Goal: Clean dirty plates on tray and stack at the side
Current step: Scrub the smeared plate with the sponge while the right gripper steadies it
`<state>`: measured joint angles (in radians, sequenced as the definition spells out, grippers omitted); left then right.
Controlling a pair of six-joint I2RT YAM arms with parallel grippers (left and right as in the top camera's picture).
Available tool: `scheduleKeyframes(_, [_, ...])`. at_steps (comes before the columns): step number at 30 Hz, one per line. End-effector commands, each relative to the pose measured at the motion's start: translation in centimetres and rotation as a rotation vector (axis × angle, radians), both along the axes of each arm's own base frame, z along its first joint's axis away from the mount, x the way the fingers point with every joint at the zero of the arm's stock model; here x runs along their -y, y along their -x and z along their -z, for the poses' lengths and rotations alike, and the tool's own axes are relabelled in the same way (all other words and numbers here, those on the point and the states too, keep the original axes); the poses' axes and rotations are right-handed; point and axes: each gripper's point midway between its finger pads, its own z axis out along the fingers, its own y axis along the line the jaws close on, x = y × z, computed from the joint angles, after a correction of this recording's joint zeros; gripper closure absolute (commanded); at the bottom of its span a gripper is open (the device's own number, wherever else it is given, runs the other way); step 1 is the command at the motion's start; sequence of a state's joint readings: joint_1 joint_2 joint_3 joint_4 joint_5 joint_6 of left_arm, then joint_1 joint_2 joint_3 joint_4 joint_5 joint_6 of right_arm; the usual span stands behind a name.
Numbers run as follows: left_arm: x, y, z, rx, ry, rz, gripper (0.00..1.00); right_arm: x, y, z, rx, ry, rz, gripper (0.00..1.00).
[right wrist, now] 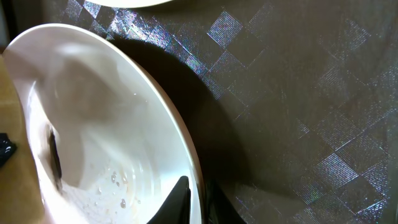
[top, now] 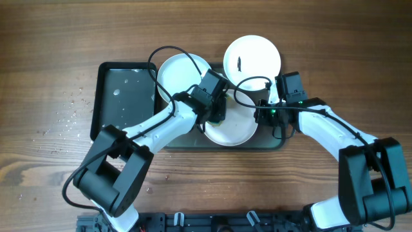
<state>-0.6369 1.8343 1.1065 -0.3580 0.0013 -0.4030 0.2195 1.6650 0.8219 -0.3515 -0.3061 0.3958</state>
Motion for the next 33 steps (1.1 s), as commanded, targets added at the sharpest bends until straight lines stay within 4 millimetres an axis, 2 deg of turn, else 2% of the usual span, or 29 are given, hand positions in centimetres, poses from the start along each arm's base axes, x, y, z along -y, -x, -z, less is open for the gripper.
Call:
scheduleKeyframes(1, [-0.2,-1.0,-0.3,0.044,-0.034,-0.031,0.96,-0.2,-0.8,-1.1,0.04,0.001,-0.011,0.9])
scheduleKeyframes(7, [-0.4,-0.9,0.3,0.033,-0.05,-0.022,0.96,-0.2,-0.9,-1.1,0.04,0.001,-0.011,0.91])
scheduleKeyframes(14, [-0.6,-0.3,3.0,-0.021,-0.082,-0.016,0.96,-0.2,-0.8,-1.1,0.04,0.001,-0.011,0.91])
scheduleKeyframes(20, [0.7,1.3,5.1,-0.125,-0.025,0.034,0.96,-0.2,-0.8,-1.1,0.04,0.001,-0.011,0.91])
scheduleKeyframes(27, [4.5,3.1,3.9,-0.213,0.18,0.142,0.96,-0.2,-0.8,-1.1,0.04,0.001,-0.011,0.91])
scheduleKeyframes(33, [5.9,3.1,1.6,-0.195,0.268,0.184,0.96,-0.2,-0.8,-1.1,0.041,0.001,-0.012,0.91])
